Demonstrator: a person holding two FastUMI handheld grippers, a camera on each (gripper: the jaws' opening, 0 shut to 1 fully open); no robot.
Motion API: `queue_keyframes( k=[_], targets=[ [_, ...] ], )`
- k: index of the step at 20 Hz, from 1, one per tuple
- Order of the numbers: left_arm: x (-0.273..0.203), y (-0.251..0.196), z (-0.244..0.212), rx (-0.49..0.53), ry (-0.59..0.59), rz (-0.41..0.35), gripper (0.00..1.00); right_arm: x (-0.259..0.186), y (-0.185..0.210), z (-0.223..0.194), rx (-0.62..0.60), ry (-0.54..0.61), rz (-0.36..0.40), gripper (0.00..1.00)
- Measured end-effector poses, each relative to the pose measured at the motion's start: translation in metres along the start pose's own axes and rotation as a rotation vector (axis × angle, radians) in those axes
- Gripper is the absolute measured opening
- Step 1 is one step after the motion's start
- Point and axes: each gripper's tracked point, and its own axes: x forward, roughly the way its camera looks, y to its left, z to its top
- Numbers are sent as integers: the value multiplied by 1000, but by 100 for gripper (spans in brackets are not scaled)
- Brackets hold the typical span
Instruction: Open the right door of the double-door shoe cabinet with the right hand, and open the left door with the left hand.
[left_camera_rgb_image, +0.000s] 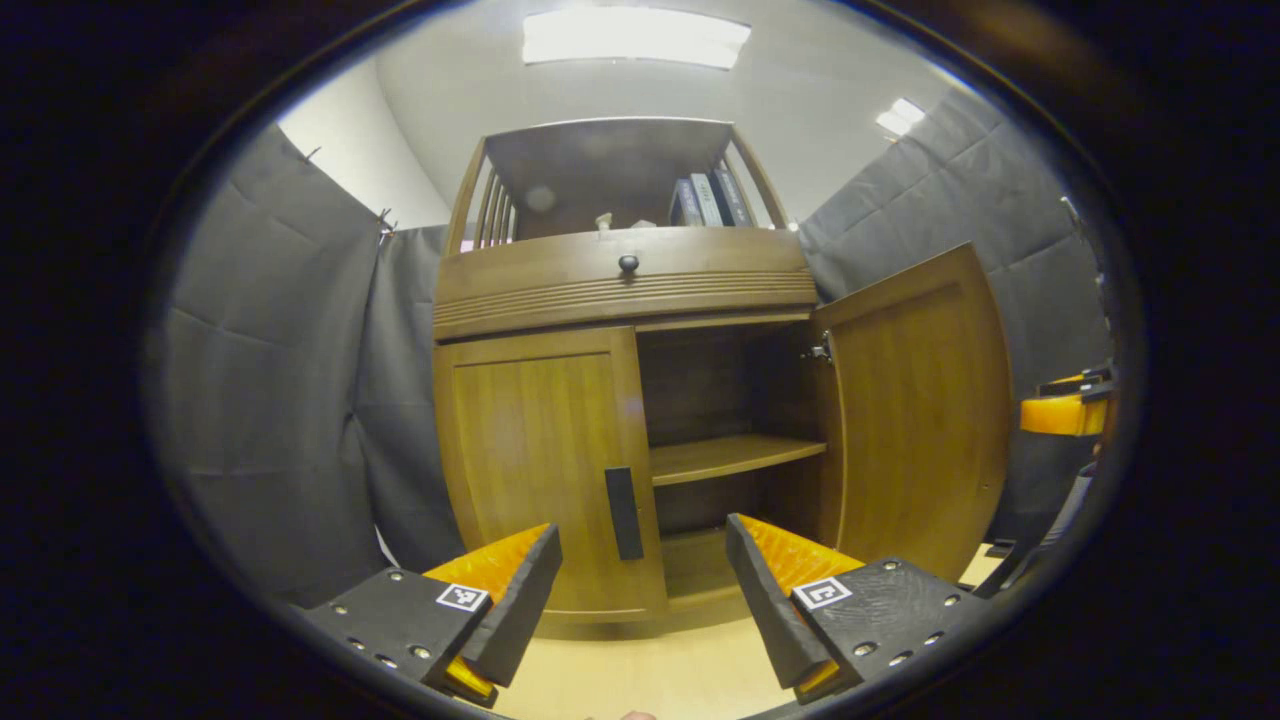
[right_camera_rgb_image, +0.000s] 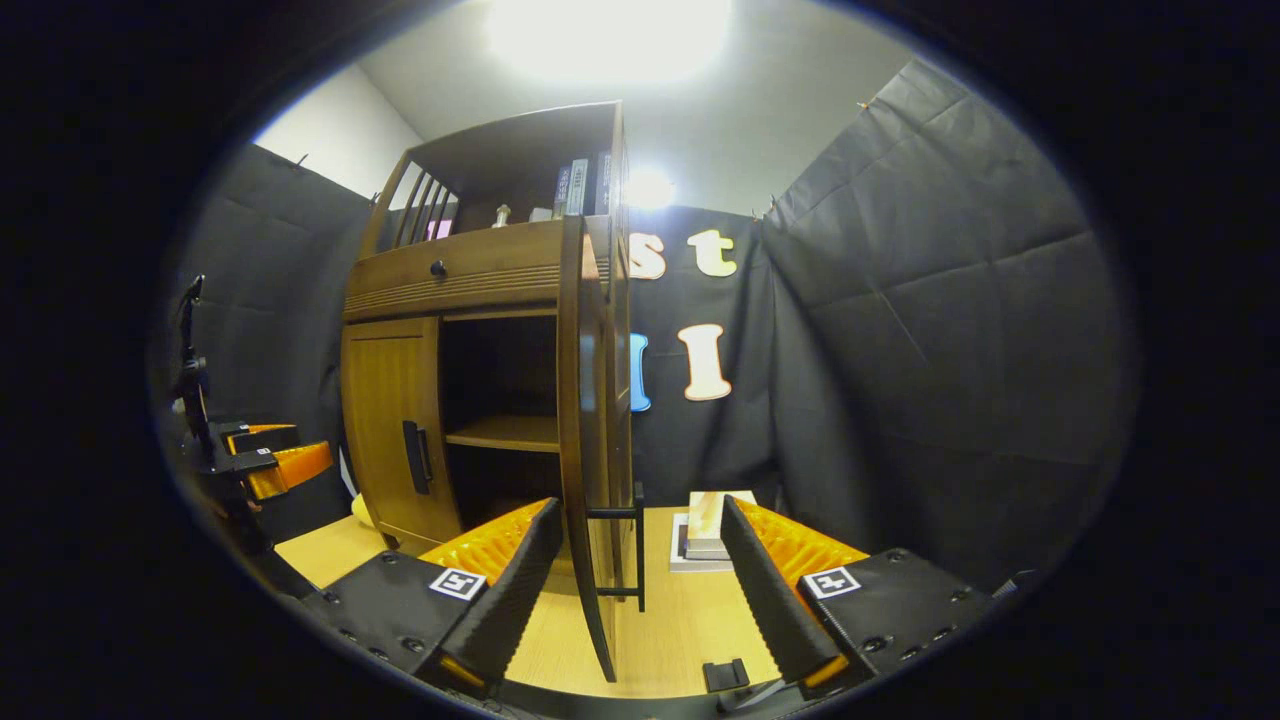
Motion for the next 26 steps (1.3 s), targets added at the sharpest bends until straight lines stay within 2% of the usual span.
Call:
queue_keyframes(
  k=[1,3,4,5,7,16,21,26],
  targets=[
    [3,2,-1,-3,-1,0,95,-3,0,5,-1,-10,-16,92],
    [11,4,-1,-5,-2,0,95,-11,9,11,18,-25,-29,93],
    [15,6,-1,1,-5,-1,95,-15,15,13,23,-31,-32,97],
    [17,10,-3,7,-8,5,95,-17,17,13,19,-35,-39,93],
    [26,12,-4,2,-9,3,95,-22,24,13,-7,-35,-56,92],
    [54,12,-12,-17,-13,-24,95,-32,53,16,-39,-21,-107,96],
    [70,14,-21,-15,-9,-19,95,-34,56,11,-34,3,-146,98],
    [80,14,-33,-50,20,4,95,-37,57,4,-28,23,-174,96]
  ],
)
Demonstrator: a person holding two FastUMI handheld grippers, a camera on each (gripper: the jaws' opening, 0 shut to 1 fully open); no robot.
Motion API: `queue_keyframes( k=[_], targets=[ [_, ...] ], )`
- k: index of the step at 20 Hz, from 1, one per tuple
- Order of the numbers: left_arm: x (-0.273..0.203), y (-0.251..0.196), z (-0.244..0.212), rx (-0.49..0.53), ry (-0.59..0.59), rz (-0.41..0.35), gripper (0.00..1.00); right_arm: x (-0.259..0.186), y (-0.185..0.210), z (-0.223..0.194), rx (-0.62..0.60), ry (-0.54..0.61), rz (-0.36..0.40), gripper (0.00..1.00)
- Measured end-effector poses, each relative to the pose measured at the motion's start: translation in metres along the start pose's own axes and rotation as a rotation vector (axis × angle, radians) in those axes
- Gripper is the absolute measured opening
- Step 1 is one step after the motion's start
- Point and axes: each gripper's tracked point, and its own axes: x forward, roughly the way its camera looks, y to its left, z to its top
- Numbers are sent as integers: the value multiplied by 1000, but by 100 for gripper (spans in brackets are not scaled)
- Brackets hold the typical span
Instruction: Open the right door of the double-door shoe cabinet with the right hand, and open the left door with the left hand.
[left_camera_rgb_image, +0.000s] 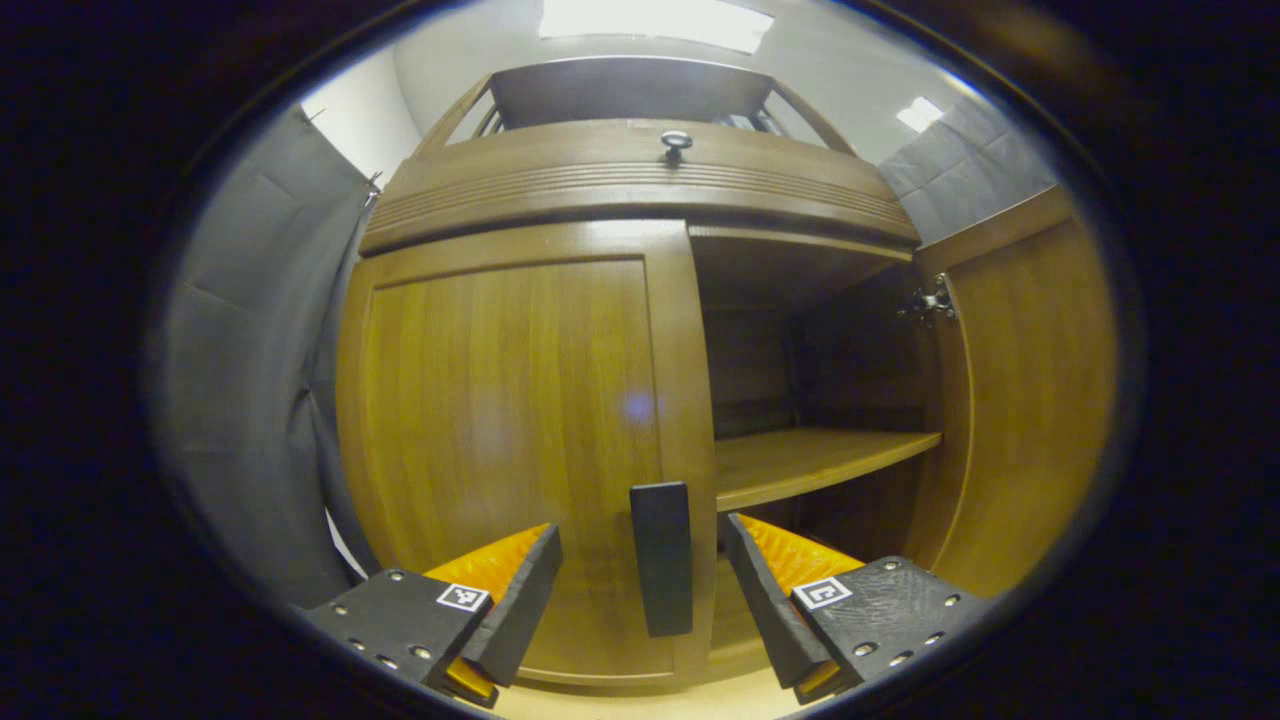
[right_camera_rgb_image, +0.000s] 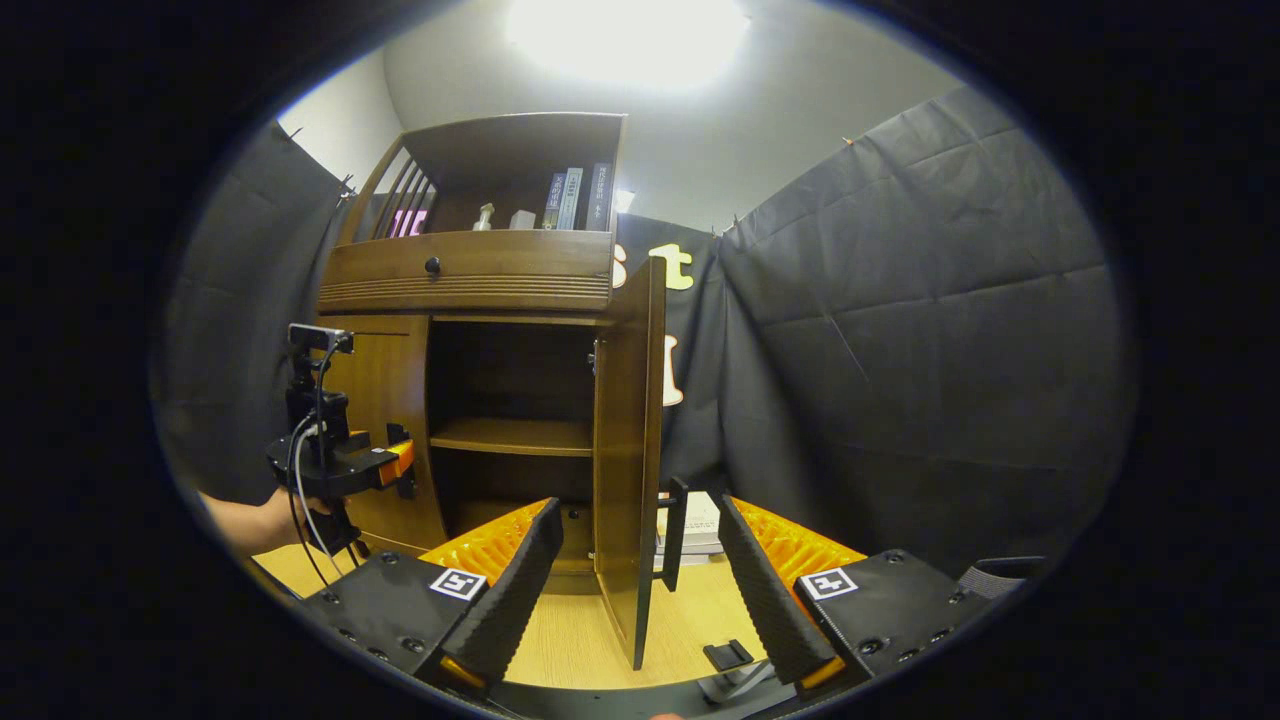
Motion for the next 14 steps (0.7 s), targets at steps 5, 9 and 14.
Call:
queue_keyframes(
  k=[5,9,14],
  targets=[
    [6,-5,-12,-16,33,-10,68,0,0,-4,-1,17,-1,96],
    [12,-8,-21,-23,52,-7,44,-1,-1,-5,-4,21,14,98],
    [3,-7,-22,-55,83,11,22,-3,-4,-1,7,13,37,98]
  ],
)
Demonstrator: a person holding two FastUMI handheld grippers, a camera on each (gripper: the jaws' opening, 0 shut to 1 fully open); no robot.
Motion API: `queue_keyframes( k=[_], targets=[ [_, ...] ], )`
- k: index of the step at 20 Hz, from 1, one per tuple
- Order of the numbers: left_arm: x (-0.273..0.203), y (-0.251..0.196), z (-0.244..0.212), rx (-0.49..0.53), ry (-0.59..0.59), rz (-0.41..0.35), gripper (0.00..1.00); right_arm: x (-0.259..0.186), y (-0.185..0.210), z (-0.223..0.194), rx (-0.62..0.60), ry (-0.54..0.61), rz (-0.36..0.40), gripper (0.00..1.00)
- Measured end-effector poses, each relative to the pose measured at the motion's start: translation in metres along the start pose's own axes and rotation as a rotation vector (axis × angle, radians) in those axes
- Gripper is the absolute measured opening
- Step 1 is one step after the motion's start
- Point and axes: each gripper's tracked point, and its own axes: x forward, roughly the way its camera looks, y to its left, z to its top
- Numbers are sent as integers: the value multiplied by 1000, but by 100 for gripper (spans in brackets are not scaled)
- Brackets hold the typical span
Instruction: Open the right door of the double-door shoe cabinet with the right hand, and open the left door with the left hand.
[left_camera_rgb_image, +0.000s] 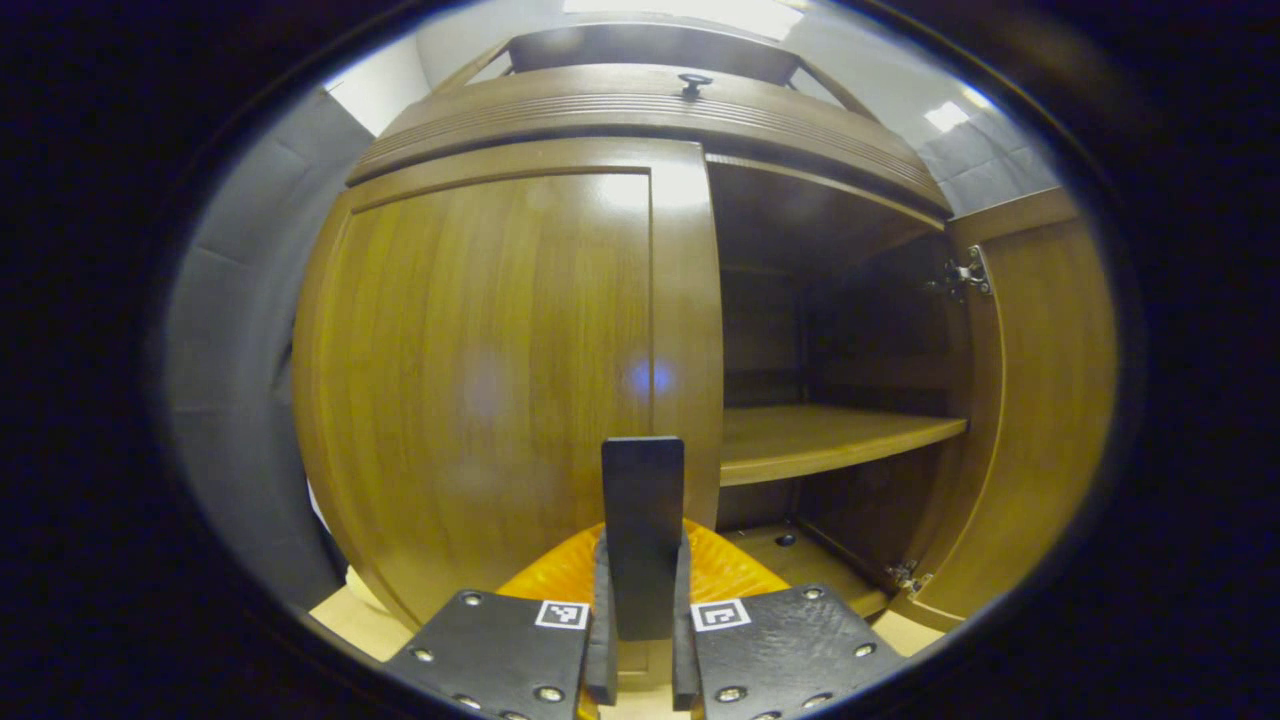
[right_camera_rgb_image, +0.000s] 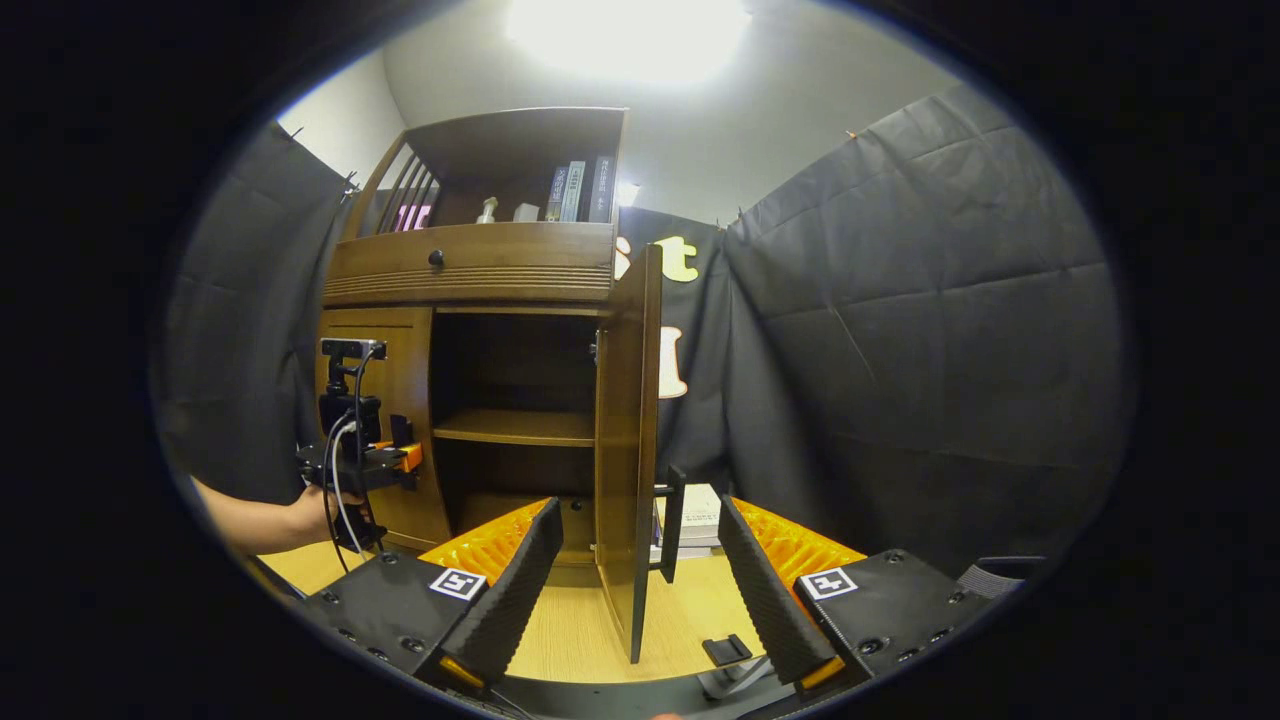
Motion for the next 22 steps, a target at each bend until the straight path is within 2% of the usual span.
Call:
queue_keyframes(
  k=[2,3,8,10,15,22],
  targets=[
    [-1,-2,1,-13,7,-5,19,1,-3,1,12,-7,13,98],
    [-2,-3,1,-21,6,-9,14,1,-4,0,20,-9,23,98],
    [-18,-4,3,-27,4,-24,14,5,-3,-1,46,-15,91,98],
    [-29,-1,1,-28,10,-21,18,6,1,1,39,-22,129,98],
    [-45,8,0,-34,19,21,19,5,9,0,31,-37,231,98],
    [-63,27,-2,-32,30,117,19,1,15,-6,46,-35,358,100]
  ],
)
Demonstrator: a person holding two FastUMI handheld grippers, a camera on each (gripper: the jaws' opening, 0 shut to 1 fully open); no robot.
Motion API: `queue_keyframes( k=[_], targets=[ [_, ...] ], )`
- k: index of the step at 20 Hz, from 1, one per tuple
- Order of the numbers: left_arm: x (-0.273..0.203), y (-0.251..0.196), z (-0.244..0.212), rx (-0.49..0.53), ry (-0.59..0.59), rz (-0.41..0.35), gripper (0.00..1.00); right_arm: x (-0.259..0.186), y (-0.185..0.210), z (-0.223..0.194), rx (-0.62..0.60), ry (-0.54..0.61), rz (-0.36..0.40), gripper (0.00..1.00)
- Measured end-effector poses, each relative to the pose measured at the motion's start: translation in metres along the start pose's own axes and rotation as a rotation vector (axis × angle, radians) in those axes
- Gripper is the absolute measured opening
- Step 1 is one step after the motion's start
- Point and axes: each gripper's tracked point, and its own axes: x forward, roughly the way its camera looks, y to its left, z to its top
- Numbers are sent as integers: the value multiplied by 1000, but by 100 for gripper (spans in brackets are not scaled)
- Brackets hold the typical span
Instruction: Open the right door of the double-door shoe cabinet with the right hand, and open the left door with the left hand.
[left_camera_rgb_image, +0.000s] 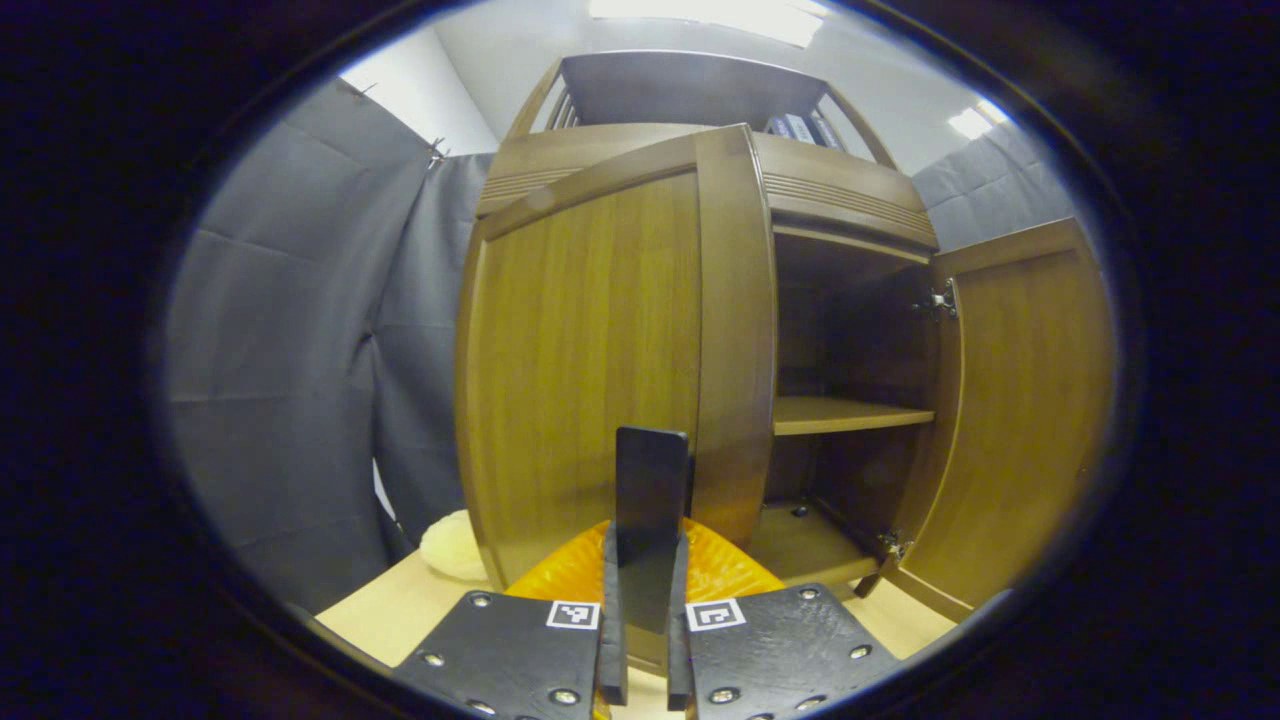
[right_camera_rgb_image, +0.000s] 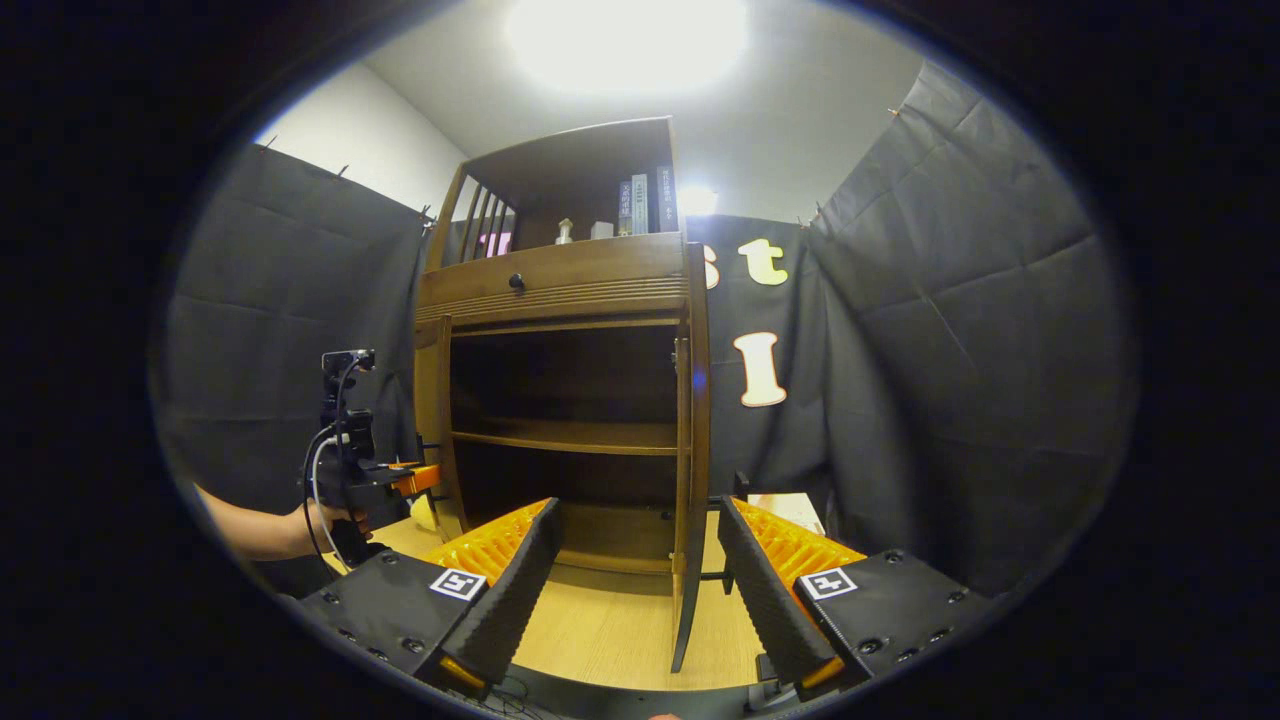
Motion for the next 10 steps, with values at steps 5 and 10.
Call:
queue_keyframes(
  k=[5,10],
  targets=[
    [-8,8,1,-5,6,12,19,4,20,2,21,-2,42,97],
    [-17,12,-2,-13,5,-25,19,9,50,5,9,-11,33,96]
  ],
)
